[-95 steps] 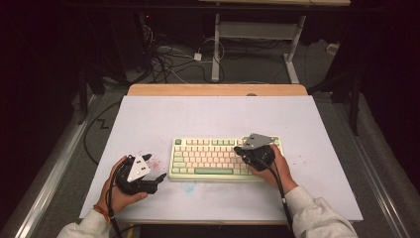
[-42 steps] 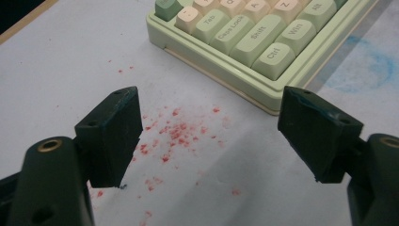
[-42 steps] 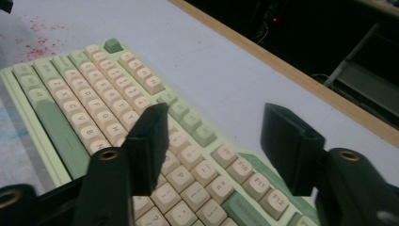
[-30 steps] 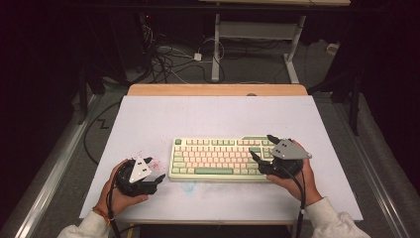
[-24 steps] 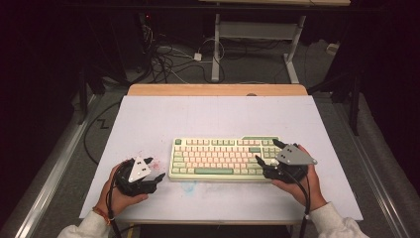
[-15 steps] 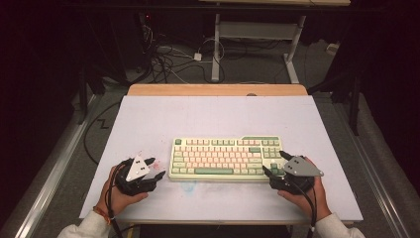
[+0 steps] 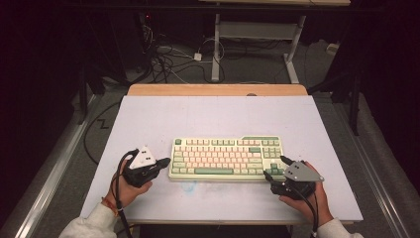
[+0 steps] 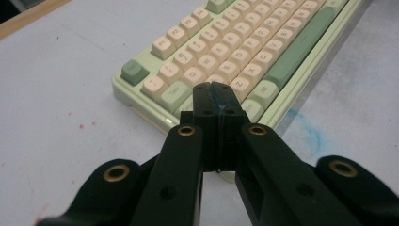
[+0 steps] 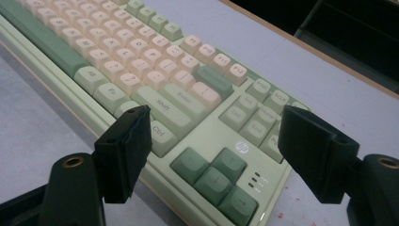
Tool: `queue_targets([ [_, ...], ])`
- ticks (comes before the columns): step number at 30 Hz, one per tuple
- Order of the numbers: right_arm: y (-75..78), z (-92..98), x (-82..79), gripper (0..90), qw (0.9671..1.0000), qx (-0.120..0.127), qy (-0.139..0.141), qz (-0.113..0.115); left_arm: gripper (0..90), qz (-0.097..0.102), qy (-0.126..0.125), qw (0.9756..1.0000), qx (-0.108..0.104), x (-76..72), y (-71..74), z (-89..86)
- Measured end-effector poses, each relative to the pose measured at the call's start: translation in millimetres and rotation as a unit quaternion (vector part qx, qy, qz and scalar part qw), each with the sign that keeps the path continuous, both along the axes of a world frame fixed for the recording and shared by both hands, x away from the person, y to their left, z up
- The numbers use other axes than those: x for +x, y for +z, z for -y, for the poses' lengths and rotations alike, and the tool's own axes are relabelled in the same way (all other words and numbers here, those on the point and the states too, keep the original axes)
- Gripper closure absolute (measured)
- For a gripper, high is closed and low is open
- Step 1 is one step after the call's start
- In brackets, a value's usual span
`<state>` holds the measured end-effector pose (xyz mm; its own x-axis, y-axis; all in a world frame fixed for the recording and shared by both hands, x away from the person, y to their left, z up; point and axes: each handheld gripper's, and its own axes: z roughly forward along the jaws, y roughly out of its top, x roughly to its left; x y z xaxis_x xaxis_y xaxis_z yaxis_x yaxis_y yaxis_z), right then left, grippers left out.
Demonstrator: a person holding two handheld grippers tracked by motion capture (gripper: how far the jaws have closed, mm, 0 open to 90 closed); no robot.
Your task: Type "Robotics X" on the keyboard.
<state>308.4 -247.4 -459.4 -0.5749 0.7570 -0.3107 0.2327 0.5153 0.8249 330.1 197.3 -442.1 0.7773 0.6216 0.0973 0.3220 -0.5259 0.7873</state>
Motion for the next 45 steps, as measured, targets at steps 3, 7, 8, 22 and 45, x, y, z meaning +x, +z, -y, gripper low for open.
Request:
queue_targets([
  [3,1.7,1.1,0.7,26.5,1.0000,0.004,-0.002,0.002,87.6,-0.002,-0.013,0.9999,-0.004,5.4,7.4,12.5],
  [7,2.6,3.2,1.1,26.5,0.9999,0.008,-0.005,0.003,87.6,0.000,-0.034,0.9994,0.002,13.3,13.0,33.3],
  [8,2.5,3.3,1.4,26.6,0.9999,0.008,-0.006,0.004,87.6,-0.001,-0.038,0.9993,0.001,15.4,13.4,39.0],
  [22,-0.7,2.4,3.6,26.8,1.0000,-0.003,0.001,-0.004,87.6,-0.028,-0.089,0.9949,0.038,42.6,2.7,108.7],
  [45,-0.8,6.6,6.0,26.8,0.9999,-0.006,0.001,-0.009,85.6,-0.041,-0.100,0.9902,0.088,49.5,-9.8,130.9],
])
